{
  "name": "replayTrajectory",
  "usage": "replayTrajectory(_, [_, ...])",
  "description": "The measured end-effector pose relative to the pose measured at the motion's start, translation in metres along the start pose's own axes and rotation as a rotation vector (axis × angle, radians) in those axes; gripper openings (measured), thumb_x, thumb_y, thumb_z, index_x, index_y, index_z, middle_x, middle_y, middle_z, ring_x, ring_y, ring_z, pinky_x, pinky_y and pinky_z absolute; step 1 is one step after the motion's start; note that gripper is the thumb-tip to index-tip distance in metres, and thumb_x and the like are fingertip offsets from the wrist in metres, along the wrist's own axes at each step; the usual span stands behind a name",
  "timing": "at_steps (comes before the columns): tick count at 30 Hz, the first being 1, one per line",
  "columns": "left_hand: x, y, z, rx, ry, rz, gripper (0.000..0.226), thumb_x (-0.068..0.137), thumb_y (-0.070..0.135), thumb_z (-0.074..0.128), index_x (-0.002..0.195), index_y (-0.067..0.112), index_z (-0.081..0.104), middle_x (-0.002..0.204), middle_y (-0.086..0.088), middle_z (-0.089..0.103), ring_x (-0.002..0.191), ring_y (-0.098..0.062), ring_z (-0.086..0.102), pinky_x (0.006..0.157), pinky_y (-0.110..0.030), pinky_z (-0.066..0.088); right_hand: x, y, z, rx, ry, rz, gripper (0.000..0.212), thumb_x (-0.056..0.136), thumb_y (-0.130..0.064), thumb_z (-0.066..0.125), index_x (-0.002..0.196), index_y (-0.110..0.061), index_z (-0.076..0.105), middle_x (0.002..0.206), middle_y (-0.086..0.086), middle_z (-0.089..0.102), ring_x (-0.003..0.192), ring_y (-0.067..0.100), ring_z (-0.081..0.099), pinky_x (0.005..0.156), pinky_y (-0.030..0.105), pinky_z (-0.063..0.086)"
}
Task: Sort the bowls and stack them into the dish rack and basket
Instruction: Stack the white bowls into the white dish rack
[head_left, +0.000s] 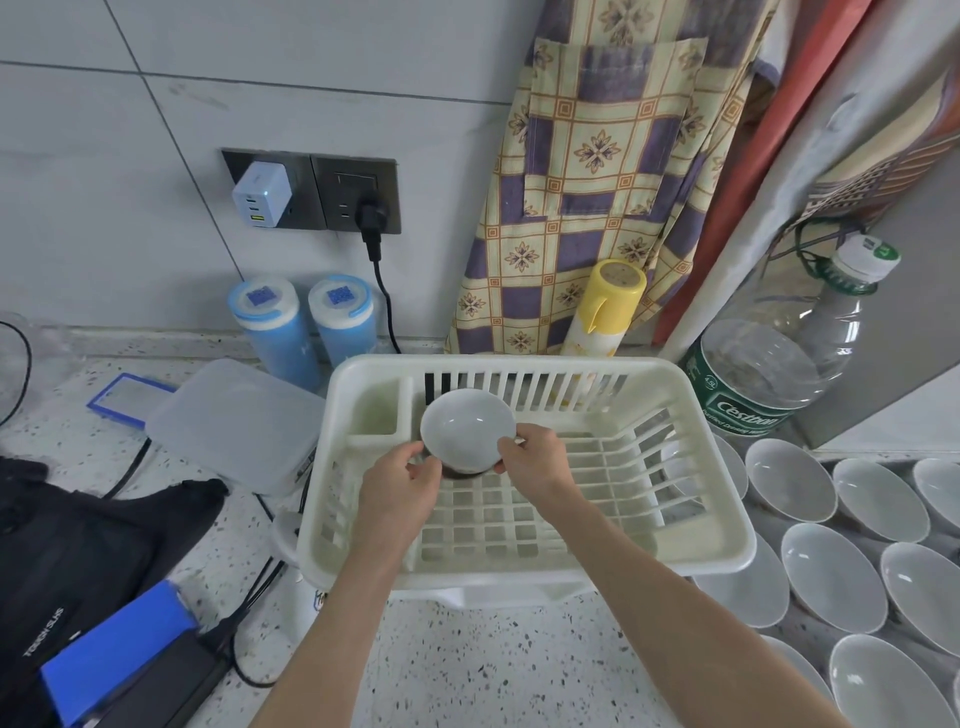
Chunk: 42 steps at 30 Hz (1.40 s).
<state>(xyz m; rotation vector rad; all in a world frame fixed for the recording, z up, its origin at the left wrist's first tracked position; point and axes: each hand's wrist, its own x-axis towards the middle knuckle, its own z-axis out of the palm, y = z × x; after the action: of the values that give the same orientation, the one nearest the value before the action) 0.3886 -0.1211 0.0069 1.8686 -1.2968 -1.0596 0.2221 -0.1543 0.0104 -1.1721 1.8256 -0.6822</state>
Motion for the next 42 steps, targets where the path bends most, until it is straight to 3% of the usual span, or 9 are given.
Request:
replayTrajectory(6, [-0.001, 0.003, 0.000, 0.053, -0.063, 0.017, 0.015, 0.091, 0.030, 0.051, 0.089, 0.033, 0.065, 0.083, 0.002, 0.072, 0.069, -0.021, 0.065, 0.070, -0.043, 0.059, 0.001, 0.002, 0.005, -0.053, -0.024, -0.013, 0.027, 0.087, -0.012, 0.048, 0.106, -0.008, 0.067, 0.072, 0.005, 0.070, 0.042, 0.010, 0.042, 0.037, 0.017, 0.032])
replayTrajectory(10, [0.000, 0.004, 0.000, 0.072, -0.047, 0.037, 0.020, 0.092, 0.027, 0.052, 0.074, 0.036, 0.056, 0.080, 0.000, 0.070, 0.071, -0.020, 0.064, 0.066, -0.037, 0.056, 0.002, 0.005, 0.007, -0.050, -0.023, -0.019, 0.036, 0.087, -0.013, 0.048, 0.119, -0.013, 0.063, 0.071, 0.003, 0.070, 0.042, 0.005, 0.045, 0.035, 0.016, 0.033])
replayTrajectory(15, [-0.001, 0.003, -0.001, 0.076, -0.007, 0.031, 0.019, 0.090, 0.023, 0.052, 0.078, 0.015, 0.065, 0.055, 0.003, 0.047, 0.050, -0.013, 0.042, 0.051, -0.028, 0.035, 0.003, 0.009, 0.009, 0.023, -0.027, 0.030, 0.047, 0.088, -0.017, 0.050, 0.135, -0.016, 0.051, 0.083, 0.008, 0.073, 0.048, -0.001, 0.058, 0.040, 0.015, 0.038])
replayTrajectory(20, [-0.002, 0.004, -0.002, 0.155, 0.033, -0.004, 0.019, 0.092, 0.028, 0.052, 0.086, 0.019, 0.068, 0.064, 0.007, 0.060, 0.058, -0.011, 0.055, 0.051, -0.026, 0.039, 0.002, 0.010, 0.005, 0.051, -0.097, 0.166, 0.052, 0.090, -0.026, 0.050, 0.140, -0.016, 0.043, 0.091, 0.006, 0.073, 0.039, -0.003, 0.056, 0.037, 0.016, 0.037])
replayTrajectory(23, [-0.003, 0.005, -0.001, 0.186, -0.033, 0.015, 0.019, 0.091, 0.027, 0.051, 0.079, 0.020, 0.064, 0.060, 0.009, 0.057, 0.056, -0.010, 0.054, 0.051, -0.027, 0.039, 0.001, 0.006, 0.004, 0.207, -0.191, 0.247, 0.037, 0.091, -0.019, 0.047, 0.127, -0.011, 0.053, 0.084, 0.009, 0.071, 0.040, 0.009, 0.055, 0.034, 0.017, 0.027])
replayTrajectory(27, [-0.001, 0.006, -0.002, 0.172, -0.069, 0.021, 0.016, 0.091, 0.026, 0.052, 0.090, 0.020, 0.066, 0.080, 0.009, 0.066, 0.075, -0.011, 0.063, 0.061, -0.029, 0.047, 0.001, 0.002, 0.005, 0.295, -0.213, 0.287, 0.026, 0.092, -0.013, 0.047, 0.116, -0.008, 0.057, 0.073, 0.013, 0.067, 0.040, 0.011, 0.051, 0.036, 0.019, 0.022])
replayTrajectory(34, [-0.006, 0.010, -0.004, 0.129, -0.065, 0.031, 0.014, 0.093, 0.023, 0.051, 0.084, 0.022, 0.062, 0.070, 0.001, 0.065, 0.072, -0.023, 0.066, 0.067, -0.038, 0.053, -0.009, -0.001, -0.002, 0.347, -0.253, 0.361, 0.021, 0.097, -0.030, 0.048, 0.113, -0.017, 0.051, 0.090, 0.012, 0.071, 0.043, 0.011, 0.054, 0.036, 0.019, 0.023])
replayTrajectory(39, [-0.018, 0.019, -0.013, 0.105, 0.104, 0.079, 0.026, 0.097, 0.027, 0.053, 0.121, 0.024, 0.064, 0.104, 0.011, 0.063, 0.090, -0.015, 0.061, 0.081, -0.033, 0.048, -0.042, 0.001, -0.028, 0.301, -0.198, 0.168, 0.030, 0.097, -0.028, 0.049, 0.121, -0.014, 0.058, 0.098, -0.002, 0.071, 0.045, 0.005, 0.053, 0.041, 0.018, 0.032])
replayTrajectory(42, [-0.034, 0.026, -0.016, 0.099, 0.223, 0.196, 0.038, 0.097, 0.027, 0.052, 0.134, 0.022, 0.058, 0.104, 0.016, 0.058, 0.071, -0.006, 0.058, 0.068, -0.028, 0.043, -0.076, 0.010, -0.056, 0.414, -0.136, 0.042, 0.023, 0.096, -0.029, 0.053, 0.113, -0.017, 0.064, 0.092, -0.005, 0.075, 0.046, 0.004, 0.051, 0.042, 0.017, 0.034])
